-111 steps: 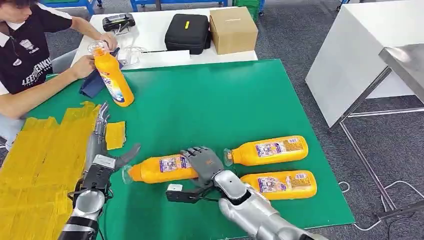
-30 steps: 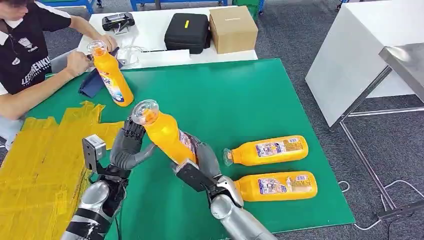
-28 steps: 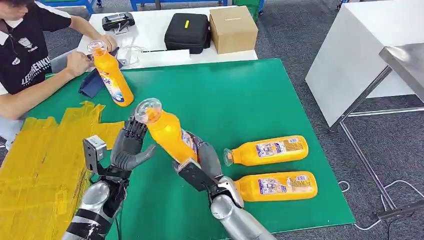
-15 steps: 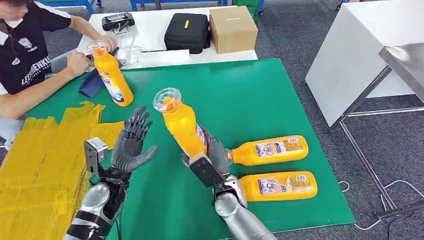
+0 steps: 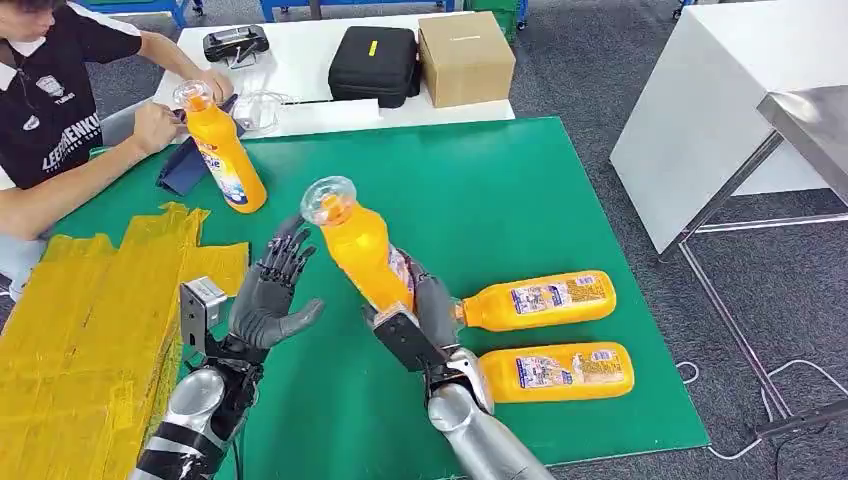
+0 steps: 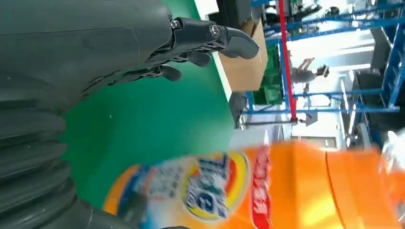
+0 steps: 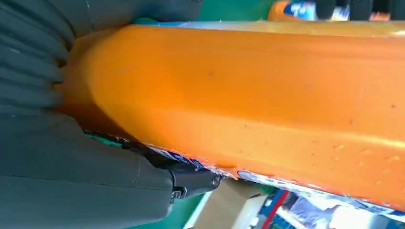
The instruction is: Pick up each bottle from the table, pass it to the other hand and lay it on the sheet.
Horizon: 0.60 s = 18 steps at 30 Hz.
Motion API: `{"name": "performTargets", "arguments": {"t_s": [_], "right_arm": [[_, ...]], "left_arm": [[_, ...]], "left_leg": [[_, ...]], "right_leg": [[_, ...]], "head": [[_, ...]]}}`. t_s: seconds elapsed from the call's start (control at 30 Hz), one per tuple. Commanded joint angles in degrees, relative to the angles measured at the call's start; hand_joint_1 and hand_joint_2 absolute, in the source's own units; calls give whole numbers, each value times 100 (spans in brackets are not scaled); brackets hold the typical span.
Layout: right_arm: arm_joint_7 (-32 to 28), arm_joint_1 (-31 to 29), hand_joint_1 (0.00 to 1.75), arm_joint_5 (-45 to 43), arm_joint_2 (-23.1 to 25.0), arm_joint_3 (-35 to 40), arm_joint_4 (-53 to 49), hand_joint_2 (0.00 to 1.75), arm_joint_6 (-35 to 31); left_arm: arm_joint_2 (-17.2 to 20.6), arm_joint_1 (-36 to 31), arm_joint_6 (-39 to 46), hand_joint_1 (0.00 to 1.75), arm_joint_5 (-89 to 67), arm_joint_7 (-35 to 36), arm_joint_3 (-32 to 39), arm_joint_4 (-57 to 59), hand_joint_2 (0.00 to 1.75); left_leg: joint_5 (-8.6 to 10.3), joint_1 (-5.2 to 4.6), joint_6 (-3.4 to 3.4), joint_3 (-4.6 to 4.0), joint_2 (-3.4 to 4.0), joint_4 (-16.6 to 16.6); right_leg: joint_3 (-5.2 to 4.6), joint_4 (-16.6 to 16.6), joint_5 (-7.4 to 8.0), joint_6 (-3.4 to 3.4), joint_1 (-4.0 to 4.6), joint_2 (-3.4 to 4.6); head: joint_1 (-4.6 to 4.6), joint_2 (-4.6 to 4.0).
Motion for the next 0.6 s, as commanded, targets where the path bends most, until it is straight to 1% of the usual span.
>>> {"name": "performTargets", "arguments": {"t_s": [0.03,0.1,0.2,0.33,0.37,0.43,0.6], "right_arm": [[-54,-513,175,545,147,882,991,175,118],[-13,-502,175,852,166,1141,1037,175,6],[70,-514,175,995,164,1280,1079,175,-26],[114,-564,175,1085,165,1467,1146,175,92],[105,-568,175,1110,165,1520,1142,175,122],[104,-561,175,1208,146,1608,1110,175,78],[118,-517,175,1265,88,1728,990,175,129]], "left_arm": [[22,-377,-75,0,-19,20,-269,396,175],[20,-423,-104,0,9,12,-266,456,175],[17,-451,-122,0,20,6,-267,481,175],[7,-480,-150,0,22,4,-291,495,175],[2,-487,-148,0,21,4,-295,500,175],[3,-497,-136,0,20,4,-288,518,175],[10,-506,-127,0,45,-2,-249,573,175]], "left_leg": [[-6,7,-2,20,-9,2],[-5,5,-1,17,-12,2],[-7,5,0,21,-14,1],[-8,7,0,24,-18,2],[-3,5,0,14,-14,0],[-8,9,-2,24,-23,4],[-1,4,-2,14,-21,-2]], "right_leg": [[22,-2,-3,-8,6,-1],[20,-2,-4,-6,4,-5],[25,-2,-6,-5,4,-6],[29,-4,-7,-7,7,-9],[18,-3,-4,-5,5,-9],[31,-3,-8,-9,9,-14],[19,-5,-4,-6,5,-15]], "head": [[0,0],[0,0],[0,0],[0,0],[0,0],[0,0],[0,0]]}}
